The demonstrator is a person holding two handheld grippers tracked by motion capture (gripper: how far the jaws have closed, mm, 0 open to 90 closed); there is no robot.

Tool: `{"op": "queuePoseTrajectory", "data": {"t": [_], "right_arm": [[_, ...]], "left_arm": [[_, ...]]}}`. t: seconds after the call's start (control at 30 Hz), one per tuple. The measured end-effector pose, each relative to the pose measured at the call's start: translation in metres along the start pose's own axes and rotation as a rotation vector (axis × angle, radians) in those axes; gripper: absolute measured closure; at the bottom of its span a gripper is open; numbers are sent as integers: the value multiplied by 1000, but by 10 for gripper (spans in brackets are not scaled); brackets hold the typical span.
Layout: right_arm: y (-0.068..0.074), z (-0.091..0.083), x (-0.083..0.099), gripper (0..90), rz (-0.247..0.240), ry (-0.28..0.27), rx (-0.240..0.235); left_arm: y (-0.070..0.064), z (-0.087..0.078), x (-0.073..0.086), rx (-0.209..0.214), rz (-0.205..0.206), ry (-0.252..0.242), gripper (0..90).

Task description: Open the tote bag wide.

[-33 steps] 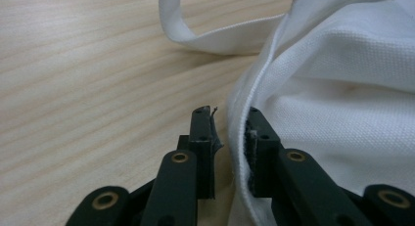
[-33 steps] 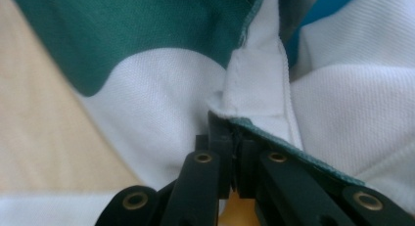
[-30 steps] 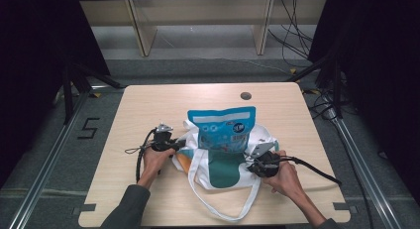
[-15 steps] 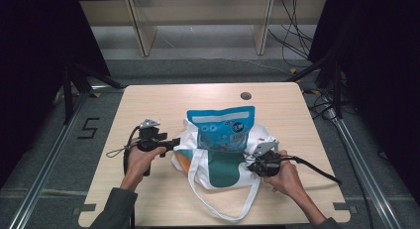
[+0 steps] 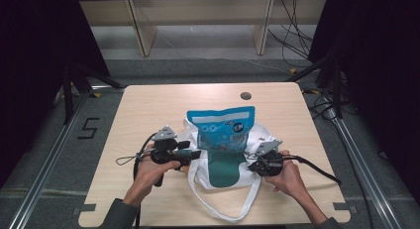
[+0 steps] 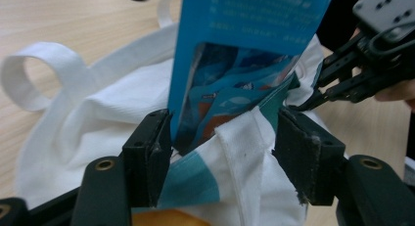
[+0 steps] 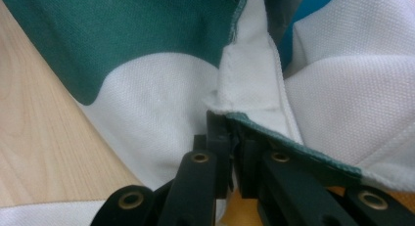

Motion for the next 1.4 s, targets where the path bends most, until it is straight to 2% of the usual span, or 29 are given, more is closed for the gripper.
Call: {"op": "queuePoseTrajectory", "data": {"t": [0.07, 0.1, 0.2, 0.23, 0.27, 0.33, 0.37, 0.43, 0.53, 0.57, 0.6, 0.7, 0.73, 0.77, 0.8, 0.83, 0.9, 0.93, 0.97, 1.03, 1.07, 1.1, 1.13, 1.17, 1.2, 1.23, 1.27, 1.3, 1.4], "right_arm": [[0, 0, 0, 877, 2, 1, 2], [1, 0, 0, 877, 7, 0, -1], [3, 0, 1, 877, 30, 8, -10], [1, 0, 0, 877, 0, 1, -7], [1, 0, 0, 877, -4, -4, -5], [2, 3, 1, 877, 13, -13, 16], [1, 3, 1, 877, 2, -11, 18], [2, 4, 1, 877, 13, -12, 18], [2, 6, 2, 878, 4, -6, 25], [4, 7, 2, 880, 20, -8, 13], [3, 8, 2, 881, 13, -5, 25], [3, 9, 2, 881, 18, -16, 32], [2, 9, 1, 881, 9, -18, 54], [3, 10, 1, 881, 27, -16, 48], [2, 11, 0, 881, 20, -25, 53], [1, 12, -1, 881, 25, -35, 51], [-3, 13, -5, 881, 31, -36, 47], [-5, 16, -7, 880, 38, -54, 55], [-8, 18, -9, 879, 40, -68, 66], [-12, 17, -12, 869, 49, -62, 61], [-11, 17, -13, 851, 75, -75, 60], [-13, 16, -14, 820, 71, -88, 65], [-13, 13, -14, 777, 79, -98, 62], [-14, 9, -15, 740, 67, -115, 58], [-12, 2, -16, 718, 99, -128, 54], [-11, -4, -17, 703, 102, -150, 58], [-8, -11, -17, 703, 85, -168, 54], [-4, -18, -17, 706, 88, -161, 41], [4, -31, -21, 756, 41, -211, 32]], "left_arm": [[-3, 9, 2, 4, 5, 9, 439], [-5, 11, 4, -5, 40, 25, 448], [-10, 9, 9, -12, 111, 53, 551], [-11, 9, 13, -15, 115, 66, 591], [-13, 12, 18, -24, 132, 77, 635], [-13, 23, 40, -29, 152, 150, 686], [-11, 30, 51, -22, 146, 179, 700], [-8, 33, 58, -26, 144, 193, 705], [-7, 40, 63, -57, 196, 235, 704], [-6, 43, 65, -54, 176, 225, 703], [-4, 43, 65, -48, 165, 223, 702], [-5, 43, 65, -56, 165, 217, 702], [-5, 43, 65, -56, 165, 217, 701], [-3, 43, 62, -86, 188, 239, 698], [-3, 43, 62, -86, 188, 239, 695], [-1, 45, 58, -123, 215, 259, 692], [7, 48, 55, -146, 220, 258, 689], [11, 49, 54, -157, 217, 256, 686], [13, 51, 53, -157, 213, 244, 684], [17, 52, 52, -157, 207, 230, 682], [18, 51, 52, -150, 198, 221, 679], [19, 50, 52, -147, 185, 215, 673], [19, 48, 51, -147, 183, 214, 663], [19, 46, 50, -151, 174, 202, 648], [19, 46, 50, -151, 174, 202, 631], [18, 40, 46, -157, 177, 192, 611], [17, 36, 44, -167, 169, 187, 589], [16, 33, 42, -167, 161, 177, 569], [8, 21, 33, -170, 131, 133, 486]]}}
Point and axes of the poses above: each handheld gripper's, and its own axes: z roughly forward along the jaws, x roughly out of its underside, y roughly to its left, the point moved 3 cm from there along z, roughly forward along the jaws, and after that the axes turned 8 degrees about z, right-handed, at the moved point
